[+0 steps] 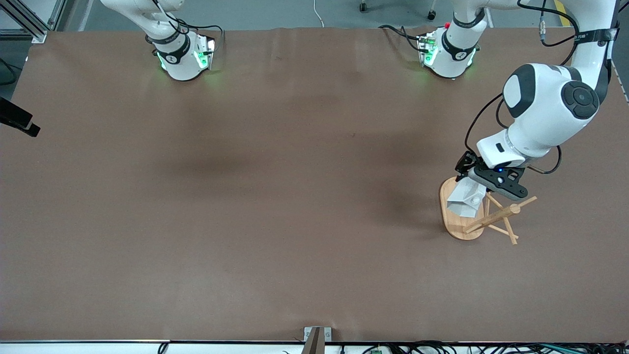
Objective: Hang cup on rack
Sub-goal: 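Lower the cup's hole onto a rack peg with the left gripper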
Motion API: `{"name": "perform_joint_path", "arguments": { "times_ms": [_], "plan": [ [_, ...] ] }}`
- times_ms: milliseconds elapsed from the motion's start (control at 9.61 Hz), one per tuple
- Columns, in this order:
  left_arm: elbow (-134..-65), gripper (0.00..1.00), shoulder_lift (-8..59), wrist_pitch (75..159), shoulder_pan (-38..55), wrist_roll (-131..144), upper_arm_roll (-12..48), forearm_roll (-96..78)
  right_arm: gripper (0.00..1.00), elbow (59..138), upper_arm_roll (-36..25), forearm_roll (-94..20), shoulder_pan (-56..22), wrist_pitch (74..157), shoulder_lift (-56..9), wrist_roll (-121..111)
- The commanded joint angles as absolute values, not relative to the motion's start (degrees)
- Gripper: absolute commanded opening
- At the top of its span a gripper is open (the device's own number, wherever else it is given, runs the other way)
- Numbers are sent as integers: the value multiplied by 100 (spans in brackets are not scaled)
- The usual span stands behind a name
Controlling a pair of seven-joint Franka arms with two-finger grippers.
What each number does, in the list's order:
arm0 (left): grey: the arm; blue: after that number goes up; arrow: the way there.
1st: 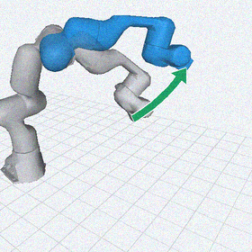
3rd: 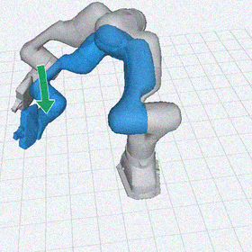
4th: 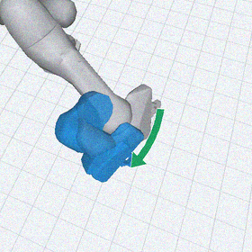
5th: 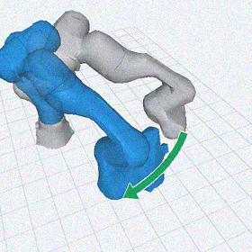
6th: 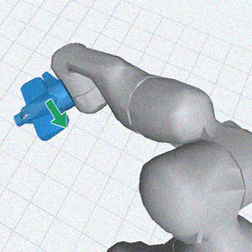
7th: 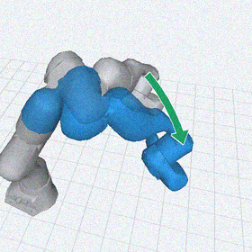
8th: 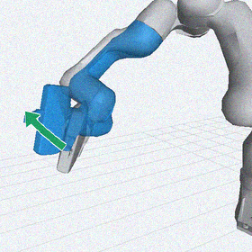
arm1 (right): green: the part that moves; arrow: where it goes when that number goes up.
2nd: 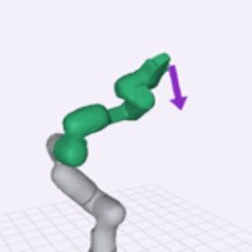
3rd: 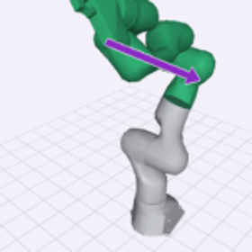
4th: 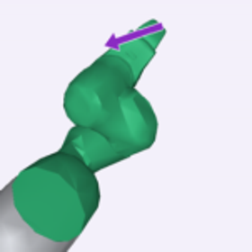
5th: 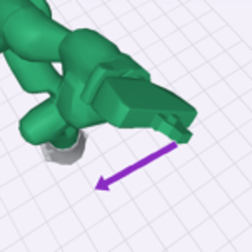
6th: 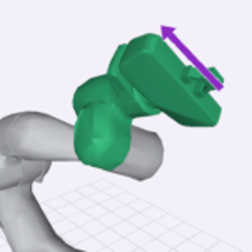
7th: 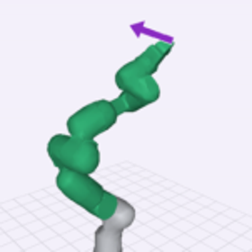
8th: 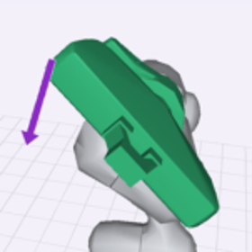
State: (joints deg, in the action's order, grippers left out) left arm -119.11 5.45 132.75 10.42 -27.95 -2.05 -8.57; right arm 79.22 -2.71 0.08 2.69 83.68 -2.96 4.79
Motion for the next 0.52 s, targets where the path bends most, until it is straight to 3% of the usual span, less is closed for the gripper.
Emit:
{"name": "perform_joint_path", "arguments": {
  "times_ms": [0,416],
  "plan": [
    [-11900,8,721,13333,1090,-3006,-299,-1002,100,7998,-264,-62,334,8358,-237,431],
    [-11892,9,861,13465,1090,-3015,-369,-1011,100,7998,-264,-70,343,8358,-246,431]
  ]
}}
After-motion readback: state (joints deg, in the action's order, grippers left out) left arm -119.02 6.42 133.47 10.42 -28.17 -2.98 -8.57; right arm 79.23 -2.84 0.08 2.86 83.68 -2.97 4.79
